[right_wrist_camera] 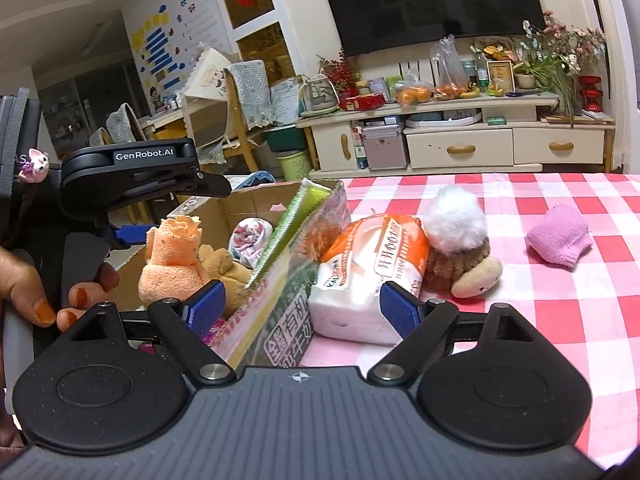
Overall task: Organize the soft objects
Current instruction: 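Withdraw both tools toward the white pompom toy and pink hat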
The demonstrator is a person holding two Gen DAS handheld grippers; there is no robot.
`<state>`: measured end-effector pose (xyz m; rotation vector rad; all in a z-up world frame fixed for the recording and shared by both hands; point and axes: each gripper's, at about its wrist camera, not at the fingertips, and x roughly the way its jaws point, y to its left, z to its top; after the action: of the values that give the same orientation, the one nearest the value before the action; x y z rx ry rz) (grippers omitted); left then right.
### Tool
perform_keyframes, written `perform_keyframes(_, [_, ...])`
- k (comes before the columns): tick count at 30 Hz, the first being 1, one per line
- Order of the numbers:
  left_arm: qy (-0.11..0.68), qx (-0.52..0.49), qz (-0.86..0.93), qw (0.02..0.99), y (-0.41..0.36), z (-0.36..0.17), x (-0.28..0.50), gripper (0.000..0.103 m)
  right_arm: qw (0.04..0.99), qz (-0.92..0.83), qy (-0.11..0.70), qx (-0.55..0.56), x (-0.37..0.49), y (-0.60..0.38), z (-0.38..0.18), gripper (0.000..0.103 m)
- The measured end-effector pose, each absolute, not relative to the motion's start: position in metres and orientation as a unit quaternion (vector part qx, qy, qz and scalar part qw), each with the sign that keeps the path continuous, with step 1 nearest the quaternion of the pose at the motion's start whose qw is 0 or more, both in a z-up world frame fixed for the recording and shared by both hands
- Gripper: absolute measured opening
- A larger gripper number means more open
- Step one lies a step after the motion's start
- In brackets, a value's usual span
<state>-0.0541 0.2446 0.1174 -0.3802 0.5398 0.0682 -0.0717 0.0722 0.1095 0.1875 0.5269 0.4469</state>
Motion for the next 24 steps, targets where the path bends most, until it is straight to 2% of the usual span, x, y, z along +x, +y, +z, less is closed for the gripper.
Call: perform_keyframes(24, [0.283, -0.126, -0.013, 0.951, 0.175, 0.112, -0.049, 0.093, 0.949, 0.155, 0.25, 0.114, -0.093, 0.026, 0.107, 0.103])
